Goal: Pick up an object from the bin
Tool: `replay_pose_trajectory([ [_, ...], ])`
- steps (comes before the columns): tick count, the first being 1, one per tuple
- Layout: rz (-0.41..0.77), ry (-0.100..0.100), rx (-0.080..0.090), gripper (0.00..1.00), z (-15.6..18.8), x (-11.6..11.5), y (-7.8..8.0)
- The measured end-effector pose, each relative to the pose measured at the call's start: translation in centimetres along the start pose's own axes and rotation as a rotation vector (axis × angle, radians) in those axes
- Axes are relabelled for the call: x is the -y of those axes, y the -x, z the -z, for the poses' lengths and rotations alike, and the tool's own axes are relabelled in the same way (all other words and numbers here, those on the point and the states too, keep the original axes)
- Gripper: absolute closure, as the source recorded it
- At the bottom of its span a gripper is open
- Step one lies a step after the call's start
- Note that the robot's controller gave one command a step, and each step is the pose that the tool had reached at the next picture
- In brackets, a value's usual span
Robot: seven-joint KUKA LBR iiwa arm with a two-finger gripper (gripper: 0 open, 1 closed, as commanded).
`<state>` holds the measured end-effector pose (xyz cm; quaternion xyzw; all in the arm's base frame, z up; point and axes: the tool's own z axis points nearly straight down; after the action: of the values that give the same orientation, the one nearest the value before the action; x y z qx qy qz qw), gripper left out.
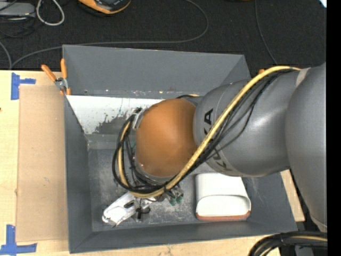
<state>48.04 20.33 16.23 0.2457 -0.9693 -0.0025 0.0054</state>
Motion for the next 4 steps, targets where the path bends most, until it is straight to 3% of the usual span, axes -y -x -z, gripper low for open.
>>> replay_pose_trajectory([
  [1,0.002,0.0,0.0,1.0,0.4,0.2,-0.1],
  [2,-0.005,-0.001,0.009,1.0,6.5,-0.3,0.7],
  [3,0.022,0.002,-0.015,1.0,3.5,0.3,0.7],
  [4,0.138,0.0,-0.001,1.0,-6.6,-0.3,0.9],
])
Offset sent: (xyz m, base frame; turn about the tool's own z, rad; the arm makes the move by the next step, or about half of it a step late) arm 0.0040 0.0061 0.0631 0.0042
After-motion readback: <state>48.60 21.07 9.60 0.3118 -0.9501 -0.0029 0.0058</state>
